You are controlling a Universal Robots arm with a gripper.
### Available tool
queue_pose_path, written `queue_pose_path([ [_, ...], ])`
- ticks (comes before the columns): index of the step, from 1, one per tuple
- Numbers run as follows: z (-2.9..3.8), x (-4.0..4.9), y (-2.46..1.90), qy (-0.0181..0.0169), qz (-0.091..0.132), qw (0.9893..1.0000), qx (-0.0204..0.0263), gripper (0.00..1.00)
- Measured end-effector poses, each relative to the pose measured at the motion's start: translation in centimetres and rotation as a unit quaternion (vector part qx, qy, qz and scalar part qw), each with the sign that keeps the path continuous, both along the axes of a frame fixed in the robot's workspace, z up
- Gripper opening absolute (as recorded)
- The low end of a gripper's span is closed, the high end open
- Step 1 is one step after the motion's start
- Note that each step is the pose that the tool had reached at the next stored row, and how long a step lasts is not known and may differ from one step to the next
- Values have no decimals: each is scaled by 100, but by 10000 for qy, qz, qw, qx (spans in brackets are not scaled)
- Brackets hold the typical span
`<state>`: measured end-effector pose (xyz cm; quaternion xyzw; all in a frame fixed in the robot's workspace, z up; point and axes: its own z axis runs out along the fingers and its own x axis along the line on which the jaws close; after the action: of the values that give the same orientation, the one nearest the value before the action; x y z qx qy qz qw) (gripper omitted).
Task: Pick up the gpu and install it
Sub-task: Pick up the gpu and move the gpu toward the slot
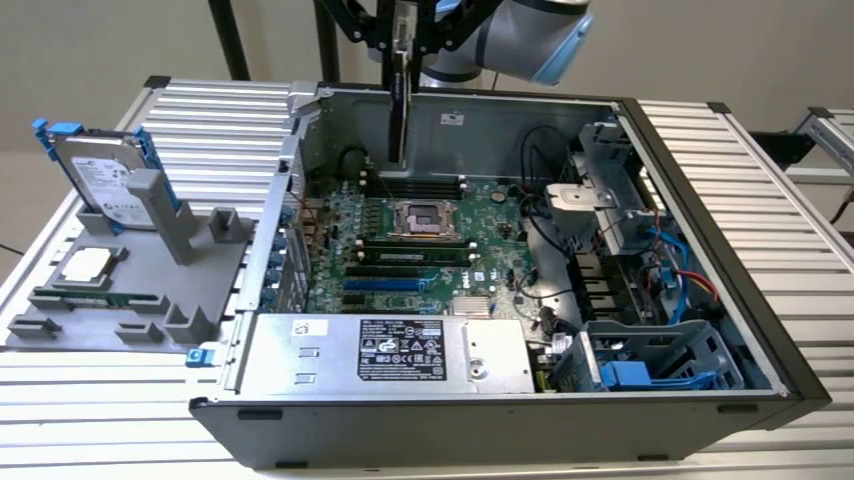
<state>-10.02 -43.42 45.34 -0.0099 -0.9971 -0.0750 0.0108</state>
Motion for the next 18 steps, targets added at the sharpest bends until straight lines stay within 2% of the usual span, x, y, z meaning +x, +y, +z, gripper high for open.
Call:
queue_pose_path([
  [18, 0, 0, 0, 0, 253, 9997, 0, 0],
])
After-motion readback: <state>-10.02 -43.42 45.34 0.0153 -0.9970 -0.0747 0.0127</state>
